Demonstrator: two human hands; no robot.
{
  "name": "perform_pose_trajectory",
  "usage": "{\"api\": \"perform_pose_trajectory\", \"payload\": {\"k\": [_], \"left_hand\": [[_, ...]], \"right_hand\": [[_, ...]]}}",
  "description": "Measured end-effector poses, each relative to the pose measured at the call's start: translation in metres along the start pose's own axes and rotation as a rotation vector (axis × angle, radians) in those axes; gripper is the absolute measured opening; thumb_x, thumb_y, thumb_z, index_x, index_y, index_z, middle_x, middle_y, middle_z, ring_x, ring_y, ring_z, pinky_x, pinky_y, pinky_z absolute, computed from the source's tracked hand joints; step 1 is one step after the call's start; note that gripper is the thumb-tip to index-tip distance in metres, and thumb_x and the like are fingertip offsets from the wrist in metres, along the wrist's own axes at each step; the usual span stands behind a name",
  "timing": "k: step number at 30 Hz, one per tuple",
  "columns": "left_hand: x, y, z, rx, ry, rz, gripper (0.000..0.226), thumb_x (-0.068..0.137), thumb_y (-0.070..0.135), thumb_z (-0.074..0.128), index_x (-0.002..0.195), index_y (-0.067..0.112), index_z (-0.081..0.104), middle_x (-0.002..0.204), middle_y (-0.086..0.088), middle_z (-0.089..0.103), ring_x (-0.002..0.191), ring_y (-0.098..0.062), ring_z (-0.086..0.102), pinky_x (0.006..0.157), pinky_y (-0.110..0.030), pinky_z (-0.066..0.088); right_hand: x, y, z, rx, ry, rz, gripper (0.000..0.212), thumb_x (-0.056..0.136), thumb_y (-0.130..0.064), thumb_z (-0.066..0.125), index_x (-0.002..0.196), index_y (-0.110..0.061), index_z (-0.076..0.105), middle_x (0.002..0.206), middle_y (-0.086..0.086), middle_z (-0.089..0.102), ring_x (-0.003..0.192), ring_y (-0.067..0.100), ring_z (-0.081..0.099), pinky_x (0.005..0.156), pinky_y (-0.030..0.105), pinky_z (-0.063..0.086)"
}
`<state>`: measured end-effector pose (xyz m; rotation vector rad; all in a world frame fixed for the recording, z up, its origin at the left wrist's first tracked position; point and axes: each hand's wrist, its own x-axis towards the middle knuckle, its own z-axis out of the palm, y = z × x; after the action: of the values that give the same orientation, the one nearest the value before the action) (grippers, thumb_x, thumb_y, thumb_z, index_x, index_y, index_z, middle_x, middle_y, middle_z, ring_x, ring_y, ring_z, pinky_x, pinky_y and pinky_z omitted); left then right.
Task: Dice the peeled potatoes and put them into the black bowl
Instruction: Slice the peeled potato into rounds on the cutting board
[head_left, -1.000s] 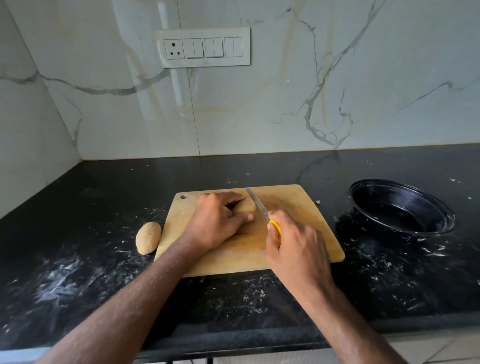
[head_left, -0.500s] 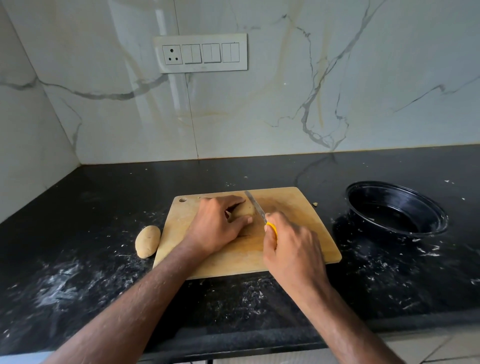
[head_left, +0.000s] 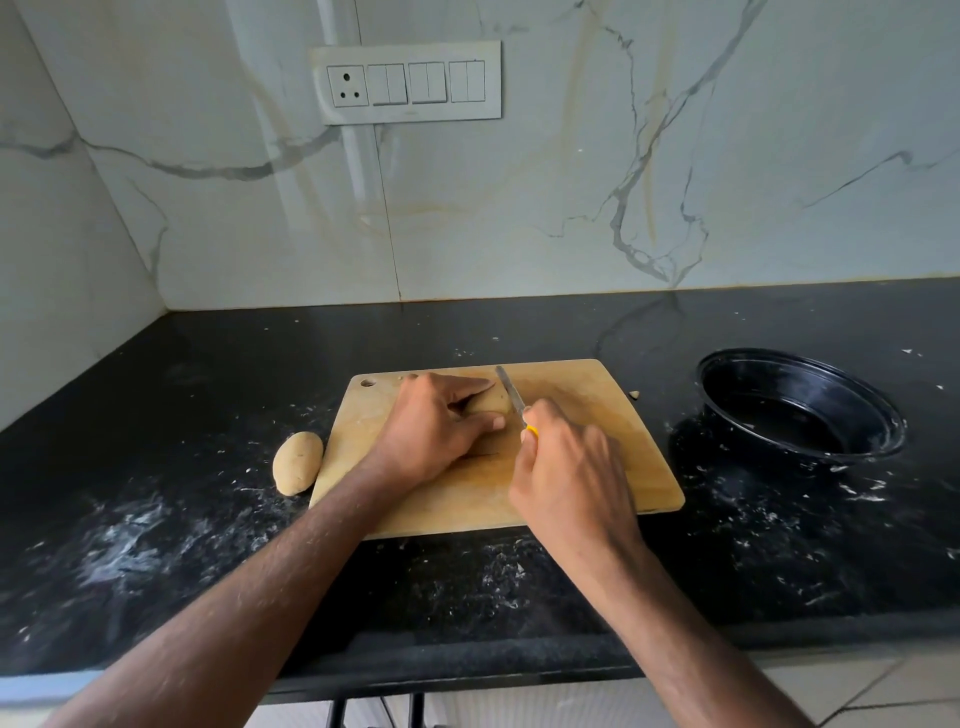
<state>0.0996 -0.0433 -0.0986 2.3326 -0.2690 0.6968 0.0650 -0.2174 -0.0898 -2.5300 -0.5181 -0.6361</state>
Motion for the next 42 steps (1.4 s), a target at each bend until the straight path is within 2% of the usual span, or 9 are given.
{"api": "perform_pose_trajectory", "payload": {"k": [5,12,16,20,24,27,34,38,42], "left_hand": [[0.001,0.002,-0.003,0.0,-0.011,0.026,0.019,0.084,0.028,0.08,0.085,0.01,0.075,0.06,0.001,0.036,0.063,-0.005,0.027,0.056,-0.03,0.036],[0.0,0.0,0.0,-0.001,-0.005,0.055,0.022,0.084,0.028,0.079,0.076,0.009,0.07,0.058,-0.006,0.047,0.061,-0.007,0.03,0.058,-0.037,0.041],[0.0,0.001,0.004,0.031,0.038,0.04,0.024,0.083,0.028,0.081,0.07,0.013,0.067,0.053,0.0,0.041,0.055,-0.007,0.029,0.054,-0.02,0.031],[-0.002,-0.002,0.007,0.068,0.058,-0.014,0.022,0.081,0.032,0.082,0.093,0.014,0.078,0.066,0.006,0.062,0.053,0.003,0.041,0.062,-0.008,0.029],[-0.002,0.003,0.004,0.051,0.028,-0.001,0.012,0.082,0.03,0.081,0.084,0.02,0.076,0.052,0.011,0.049,0.054,-0.004,0.037,0.06,-0.014,0.031],[0.0,0.003,0.001,0.025,0.038,0.002,0.025,0.083,0.024,0.081,0.066,0.022,0.063,0.049,0.008,0.04,0.052,-0.008,0.031,0.051,-0.014,0.027],[-0.005,0.002,0.003,0.015,0.025,-0.028,0.011,0.083,0.025,0.081,0.081,0.016,0.076,0.053,0.014,0.055,0.052,-0.001,0.041,0.053,-0.015,0.035],[0.003,0.001,0.0,-0.03,0.003,-0.064,0.018,0.081,0.03,0.081,0.09,0.015,0.077,0.076,-0.004,0.072,0.066,-0.009,0.057,0.067,-0.038,0.052],[-0.001,0.005,-0.005,-0.082,0.016,-0.088,0.023,0.08,0.021,0.085,0.101,0.014,0.079,0.088,0.004,0.077,0.089,-0.016,0.07,0.078,-0.03,0.054]], "right_hand": [[0.008,-0.004,0.005,0.016,0.005,0.025,0.012,0.097,-0.019,0.05,0.106,-0.021,0.057,0.087,0.003,0.069,0.08,0.025,0.064,0.065,0.03,0.034],[0.018,-0.002,0.014,0.035,-0.062,0.077,0.019,0.098,-0.021,0.051,0.117,-0.022,0.057,0.096,0.005,0.065,0.079,0.019,0.048,0.069,0.029,0.035],[0.016,-0.001,0.016,0.023,-0.079,0.072,0.019,0.099,-0.02,0.05,0.117,-0.022,0.055,0.096,0.002,0.064,0.08,0.017,0.047,0.07,0.028,0.034],[0.011,-0.005,0.012,0.014,-0.095,0.084,0.019,0.099,-0.018,0.048,0.116,-0.022,0.054,0.094,0.004,0.064,0.082,0.02,0.052,0.07,0.031,0.036],[0.002,-0.008,0.009,0.003,-0.133,0.062,0.024,0.098,-0.016,0.049,0.122,-0.018,0.054,0.092,0.002,0.061,0.08,0.02,0.05,0.071,0.031,0.038],[-0.006,-0.01,0.004,-0.014,-0.162,0.031,0.035,0.101,-0.014,0.046,0.136,-0.015,0.05,0.095,0.005,0.059,0.083,0.02,0.049,0.072,0.028,0.038],[-0.017,-0.006,0.001,-0.011,-0.191,0.029,0.035,0.099,-0.013,0.049,0.134,-0.015,0.051,0.096,0.006,0.064,0.088,0.021,0.059,0.077,0.032,0.05],[-0.02,-0.001,-0.003,-0.004,-0.114,0.065,0.026,0.097,-0.018,0.053,0.122,-0.019,0.058,0.087,0.003,0.068,0.076,0.021,0.061,0.075,0.034,0.052],[-0.024,0.001,-0.001,-0.008,-0.065,0.05,0.022,0.098,-0.022,0.053,0.118,-0.021,0.061,0.084,0.001,0.07,0.066,0.018,0.053,0.074,0.032,0.049]]}}
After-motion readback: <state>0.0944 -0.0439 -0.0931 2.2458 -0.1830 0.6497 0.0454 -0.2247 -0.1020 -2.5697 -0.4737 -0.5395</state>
